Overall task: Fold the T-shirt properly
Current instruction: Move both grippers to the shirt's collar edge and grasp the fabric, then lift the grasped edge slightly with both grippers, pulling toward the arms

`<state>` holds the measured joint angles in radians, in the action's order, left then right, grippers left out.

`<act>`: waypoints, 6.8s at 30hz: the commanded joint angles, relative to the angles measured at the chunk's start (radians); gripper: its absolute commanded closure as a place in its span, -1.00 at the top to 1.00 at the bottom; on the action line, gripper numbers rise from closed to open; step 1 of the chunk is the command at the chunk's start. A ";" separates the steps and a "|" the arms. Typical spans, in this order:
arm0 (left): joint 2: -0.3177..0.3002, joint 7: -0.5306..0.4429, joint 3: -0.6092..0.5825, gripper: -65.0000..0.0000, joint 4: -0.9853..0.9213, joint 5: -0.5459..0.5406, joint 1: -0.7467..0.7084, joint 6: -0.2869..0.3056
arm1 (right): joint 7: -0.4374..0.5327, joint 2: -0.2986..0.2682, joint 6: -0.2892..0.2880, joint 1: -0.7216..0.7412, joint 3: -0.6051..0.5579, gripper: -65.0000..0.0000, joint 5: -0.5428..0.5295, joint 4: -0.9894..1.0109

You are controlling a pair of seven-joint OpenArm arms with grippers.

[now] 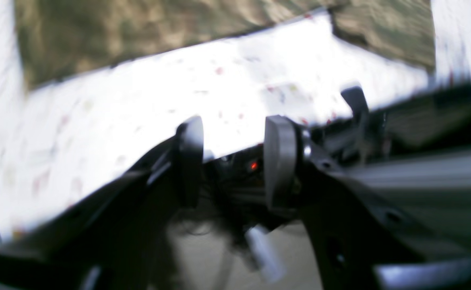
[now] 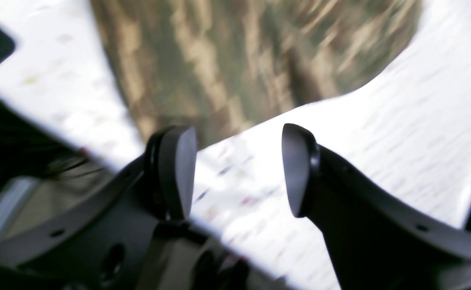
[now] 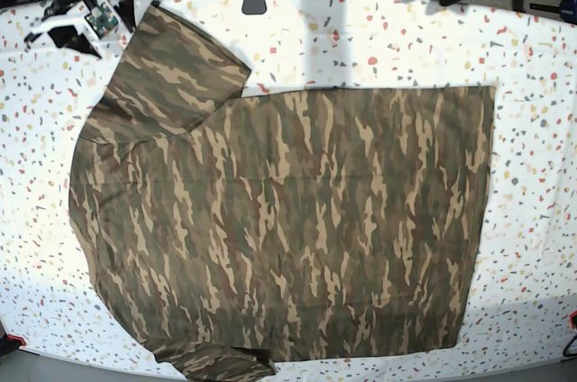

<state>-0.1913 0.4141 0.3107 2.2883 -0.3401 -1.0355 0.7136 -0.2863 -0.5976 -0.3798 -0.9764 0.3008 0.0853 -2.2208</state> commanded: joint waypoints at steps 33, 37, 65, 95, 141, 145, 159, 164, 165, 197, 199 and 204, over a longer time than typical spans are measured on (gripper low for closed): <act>-0.596 -0.370 -0.589 -0.21 -0.611 0.928 0.719 -0.212 | -0.125 0.007 -0.318 0.231 0.006 0.05 0.011 -0.135; -0.591 -0.370 -0.646 -0.21 -0.720 0.941 0.788 -0.214 | -0.125 0.007 -0.318 0.231 0.006 0.05 0.011 -0.135; -0.754 -0.082 -0.691 -0.27 -0.360 0.742 0.753 -0.344 | -0.154 0.007 -0.318 0.231 0.006 0.05 0.007 -0.135; -0.618 -0.210 -0.691 -1.00 -0.685 0.916 0.753 -0.508 | -0.080 0.002 -0.318 0.230 0.006 0.05 -0.079 -0.080; -0.549 -0.119 -0.691 -1.00 -0.685 0.916 0.756 -0.508 | -0.171 0.002 -0.117 0.357 -0.462 0.05 0.308 0.343; -0.560 -0.119 -0.691 -1.00 -0.685 0.916 0.755 -0.509 | -0.218 0.002 -0.117 0.356 -0.462 0.05 0.308 0.346; -0.560 -0.120 -0.691 -1.00 -0.685 0.916 0.756 -0.509 | -0.309 0.002 -0.114 0.356 -0.462 -0.67 0.308 0.345; -0.560 -0.124 -0.691 -1.00 -0.685 0.916 0.756 -0.509 | -0.309 0.002 -0.111 0.356 -0.462 -0.90 0.308 0.345; -0.560 -0.124 -0.691 -1.00 -0.685 0.916 0.756 -0.509 | -0.309 0.002 -0.108 0.356 -0.462 -0.93 0.308 0.345; -0.560 -0.131 -0.691 -1.00 -0.685 0.917 0.756 -0.797 | -0.298 -0.070 0.118 0.404 -0.462 -1.00 0.315 0.188; -0.559 -0.130 -0.691 -1.00 -0.685 0.916 0.756 -0.797 | -0.300 -0.071 0.098 0.423 -0.462 -1.00 0.269 0.188; -0.559 -0.130 -0.691 -1.00 -0.685 0.916 0.756 -0.796 | -0.351 -0.070 -0.050 0.425 -0.462 -0.95 0.197 0.188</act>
<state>-0.7319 0.2916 -0.3897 1.5921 0.5682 -0.2855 -0.0605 -0.6453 -0.6563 -0.4458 -0.5507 -0.1673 0.2752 -2.0159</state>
